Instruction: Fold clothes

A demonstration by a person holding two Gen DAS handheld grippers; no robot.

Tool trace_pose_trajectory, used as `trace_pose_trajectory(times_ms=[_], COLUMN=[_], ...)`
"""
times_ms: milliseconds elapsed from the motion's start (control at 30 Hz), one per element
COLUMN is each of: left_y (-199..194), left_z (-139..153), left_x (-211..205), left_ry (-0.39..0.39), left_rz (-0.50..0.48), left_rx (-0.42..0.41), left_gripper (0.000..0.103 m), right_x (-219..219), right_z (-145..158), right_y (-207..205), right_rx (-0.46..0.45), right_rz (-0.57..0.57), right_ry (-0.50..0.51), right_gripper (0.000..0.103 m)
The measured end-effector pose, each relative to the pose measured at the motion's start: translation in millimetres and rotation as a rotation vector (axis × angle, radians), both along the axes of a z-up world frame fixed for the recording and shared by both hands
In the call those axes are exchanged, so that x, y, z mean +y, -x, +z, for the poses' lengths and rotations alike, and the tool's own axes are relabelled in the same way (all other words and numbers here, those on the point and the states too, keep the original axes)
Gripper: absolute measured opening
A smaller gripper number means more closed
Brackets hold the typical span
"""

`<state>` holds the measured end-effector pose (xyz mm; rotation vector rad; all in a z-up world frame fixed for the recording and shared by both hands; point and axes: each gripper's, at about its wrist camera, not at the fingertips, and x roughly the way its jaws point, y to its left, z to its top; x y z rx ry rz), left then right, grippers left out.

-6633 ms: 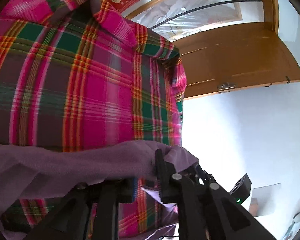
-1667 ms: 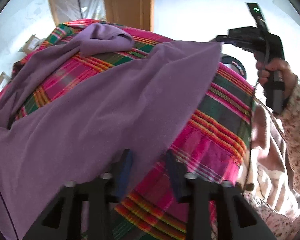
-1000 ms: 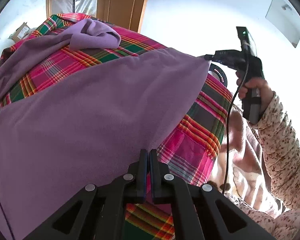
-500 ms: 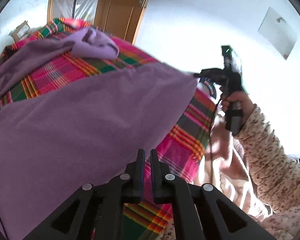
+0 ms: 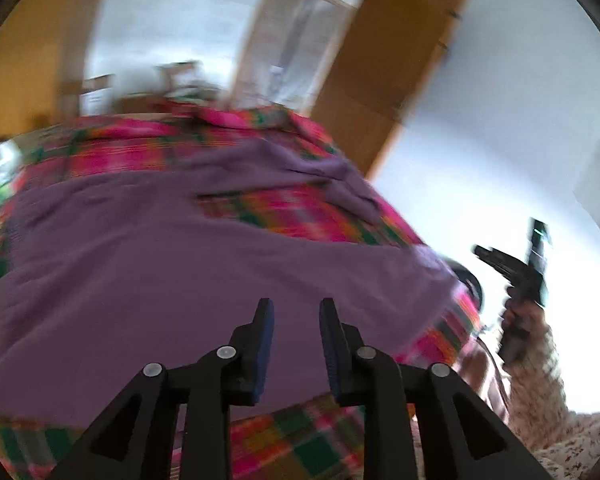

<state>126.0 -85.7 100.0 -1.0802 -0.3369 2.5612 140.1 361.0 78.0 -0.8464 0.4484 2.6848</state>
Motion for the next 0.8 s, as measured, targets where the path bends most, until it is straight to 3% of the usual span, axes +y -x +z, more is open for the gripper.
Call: trace_pose_trajectory(times_ms=[167,267,433,600,667,800], left_y=[-20,-39,-64,-74,-72,-69], left_z=[-21,-33,-52,-69,-79,-88], left_x=[-75,-120,-181,-211,-218,-224], left_ry=[0.003,-0.036,-0.106,-0.266,-0.331,-0.393], left_rz=[0.257,0.396,0.589,0.638,0.644,0.657], left_rx=[-0.074,-0.113,-0.165,-0.200,-0.227,-0.247], left_gripper=[0.026,0.030,0.032,0.039,0.040,0.042], right_x=[-86,-138,-215,-278,-297,-327], right_z=[-2,-10,-24,-37,-44,-58], right_y=[15,23,31,27,23,13], right_rx=[0.017,0.000,-0.043,-0.094,-0.116,-0.156], right_rz=[0.379,0.602,0.880,1.068,1.136,1.226], right_ry=[-0.011,-0.009,-0.015,-0.069,-0.085,-0.138], right_gripper=[0.024,0.024,0.026,0.028,0.034,0.034])
